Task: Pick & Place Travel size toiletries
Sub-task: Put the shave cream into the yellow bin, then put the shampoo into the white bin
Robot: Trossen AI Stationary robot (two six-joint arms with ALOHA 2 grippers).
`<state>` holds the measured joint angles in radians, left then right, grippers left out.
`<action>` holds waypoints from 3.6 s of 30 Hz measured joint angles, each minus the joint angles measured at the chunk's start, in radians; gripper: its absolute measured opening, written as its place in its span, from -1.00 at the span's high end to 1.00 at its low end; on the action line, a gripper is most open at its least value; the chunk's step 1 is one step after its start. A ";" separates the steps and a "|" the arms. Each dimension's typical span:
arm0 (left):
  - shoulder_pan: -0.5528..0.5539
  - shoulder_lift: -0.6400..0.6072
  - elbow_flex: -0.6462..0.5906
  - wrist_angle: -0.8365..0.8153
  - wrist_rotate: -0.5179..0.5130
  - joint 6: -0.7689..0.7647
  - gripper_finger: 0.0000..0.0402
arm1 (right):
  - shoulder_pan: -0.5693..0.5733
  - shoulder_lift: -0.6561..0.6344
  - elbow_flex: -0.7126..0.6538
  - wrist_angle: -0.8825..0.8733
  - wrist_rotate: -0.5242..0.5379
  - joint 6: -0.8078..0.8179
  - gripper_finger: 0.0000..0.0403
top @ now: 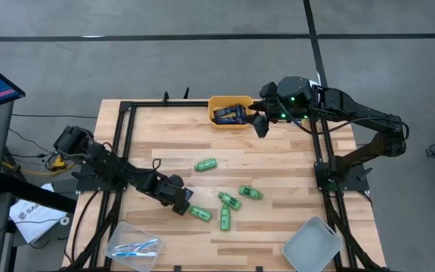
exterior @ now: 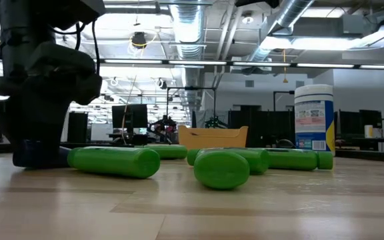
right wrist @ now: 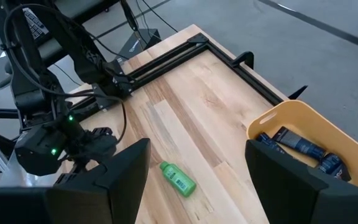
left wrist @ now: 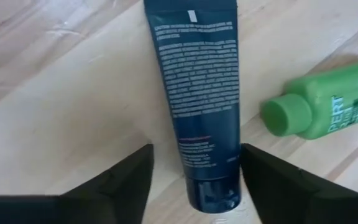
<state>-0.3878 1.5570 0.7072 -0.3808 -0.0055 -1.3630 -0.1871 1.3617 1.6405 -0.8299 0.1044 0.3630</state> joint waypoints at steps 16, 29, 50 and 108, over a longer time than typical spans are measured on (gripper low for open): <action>0.019 -0.022 -0.007 -0.034 -0.004 0.072 0.40 | 0.000 0.000 0.000 0.000 0.000 -0.006 -0.27; 0.278 -0.213 -0.010 -0.078 -0.060 0.334 0.38 | 0.002 0.000 0.000 0.010 0.000 -0.004 -0.27; 0.864 -0.163 0.210 0.355 -0.047 0.950 0.39 | 0.002 0.000 0.000 0.009 0.000 -0.006 -0.27; 0.925 -0.046 0.464 0.354 -0.073 1.248 -0.33 | 0.024 0.001 -0.123 -0.099 0.000 0.022 -0.27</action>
<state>0.5377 1.5110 1.1715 -0.0267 -0.0784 -0.1154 -0.1632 1.3625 1.5170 -0.9293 0.1045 0.3848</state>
